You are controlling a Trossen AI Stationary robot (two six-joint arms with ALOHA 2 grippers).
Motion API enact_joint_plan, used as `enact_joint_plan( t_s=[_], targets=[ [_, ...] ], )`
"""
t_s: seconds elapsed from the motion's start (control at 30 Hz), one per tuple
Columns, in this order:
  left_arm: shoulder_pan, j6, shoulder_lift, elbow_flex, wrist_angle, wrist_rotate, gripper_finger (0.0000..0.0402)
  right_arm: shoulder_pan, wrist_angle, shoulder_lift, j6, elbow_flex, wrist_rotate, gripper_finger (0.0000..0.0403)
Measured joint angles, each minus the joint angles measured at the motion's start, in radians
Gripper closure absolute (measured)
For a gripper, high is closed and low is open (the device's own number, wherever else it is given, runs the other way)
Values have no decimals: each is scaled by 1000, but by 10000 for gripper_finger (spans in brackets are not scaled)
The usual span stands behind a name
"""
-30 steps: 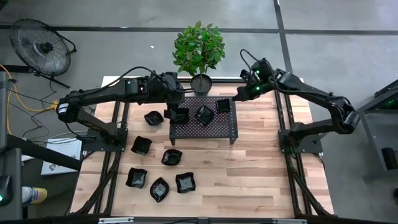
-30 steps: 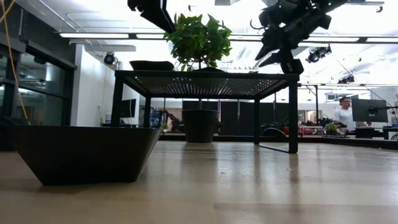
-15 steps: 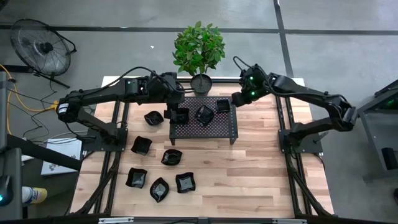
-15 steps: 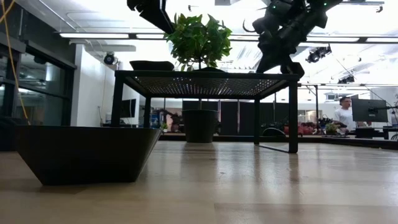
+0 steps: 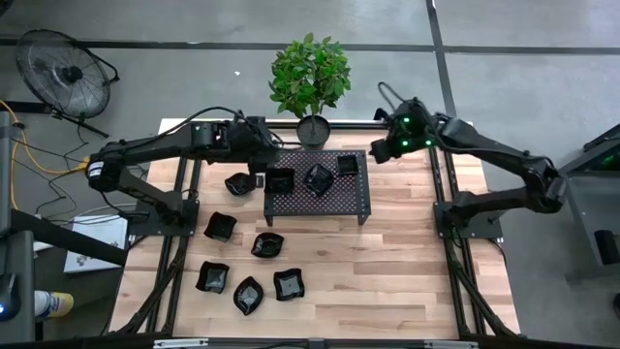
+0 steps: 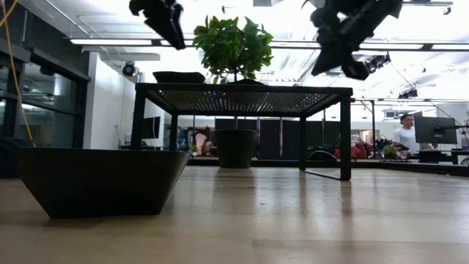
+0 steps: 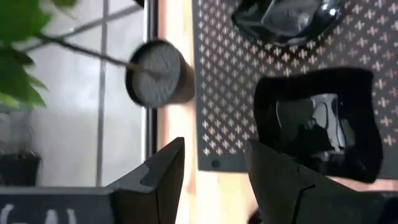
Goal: Pick & Place Mini shaped plates
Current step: Stack the black leaf-shaped plate on top of the other black leaf-shaped plates on the shelf
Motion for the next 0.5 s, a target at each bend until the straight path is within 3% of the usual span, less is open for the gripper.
enact_joint_plan(
  t_s=[0.2,0.5],
  targets=[
    [117,-52,-66,-122,34,108,236,-27,-14,-115,-5,0,21,403],
    [420,-142,-171,-326,33,321,236,-31,-76,-218,-36,0,15,403]
  ],
)
